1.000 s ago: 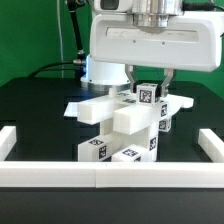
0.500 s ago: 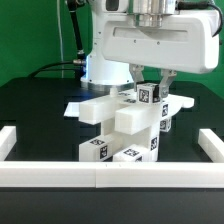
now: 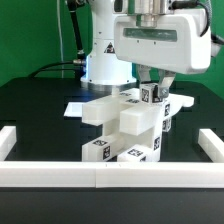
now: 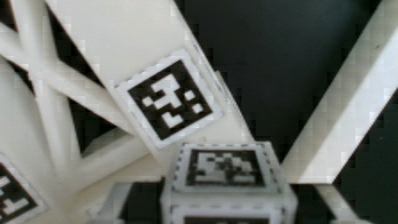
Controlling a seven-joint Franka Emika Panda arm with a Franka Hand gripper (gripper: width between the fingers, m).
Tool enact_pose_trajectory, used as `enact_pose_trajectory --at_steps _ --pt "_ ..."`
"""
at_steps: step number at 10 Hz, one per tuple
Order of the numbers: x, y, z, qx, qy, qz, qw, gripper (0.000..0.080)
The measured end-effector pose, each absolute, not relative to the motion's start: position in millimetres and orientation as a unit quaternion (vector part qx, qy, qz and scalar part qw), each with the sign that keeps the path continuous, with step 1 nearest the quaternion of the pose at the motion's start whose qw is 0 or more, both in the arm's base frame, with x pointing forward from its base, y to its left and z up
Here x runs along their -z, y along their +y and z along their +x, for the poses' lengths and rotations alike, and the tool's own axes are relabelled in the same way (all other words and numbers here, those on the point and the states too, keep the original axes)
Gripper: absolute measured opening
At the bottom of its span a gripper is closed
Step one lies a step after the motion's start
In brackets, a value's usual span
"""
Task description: Assemble chair
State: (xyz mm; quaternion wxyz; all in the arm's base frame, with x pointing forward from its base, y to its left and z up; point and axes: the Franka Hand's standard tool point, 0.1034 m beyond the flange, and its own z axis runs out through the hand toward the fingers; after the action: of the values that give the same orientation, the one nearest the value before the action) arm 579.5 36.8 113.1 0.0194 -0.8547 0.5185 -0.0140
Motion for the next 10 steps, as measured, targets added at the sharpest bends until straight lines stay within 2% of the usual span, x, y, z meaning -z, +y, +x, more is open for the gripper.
enact_pose_trajectory --at_steps 1,2,3,4,10 --pt "-112.1 37.2 579.2 0.014 0.503 -0.864 0.018 0.0465" --pt "-112.2 39.0 579.2 0.012 0.499 -0.866 0.017 0.0607" --pt "-112.5 40.3 579.5 0.013 0.485 -0.874 0.017 0.0607" --pt "-112.5 40.6 579.4 0.015 0.426 -0.905 0.014 0.0642" --pt "-112.3 42.7 579.7 0.019 0.195 -0.981 0.007 0.0649"
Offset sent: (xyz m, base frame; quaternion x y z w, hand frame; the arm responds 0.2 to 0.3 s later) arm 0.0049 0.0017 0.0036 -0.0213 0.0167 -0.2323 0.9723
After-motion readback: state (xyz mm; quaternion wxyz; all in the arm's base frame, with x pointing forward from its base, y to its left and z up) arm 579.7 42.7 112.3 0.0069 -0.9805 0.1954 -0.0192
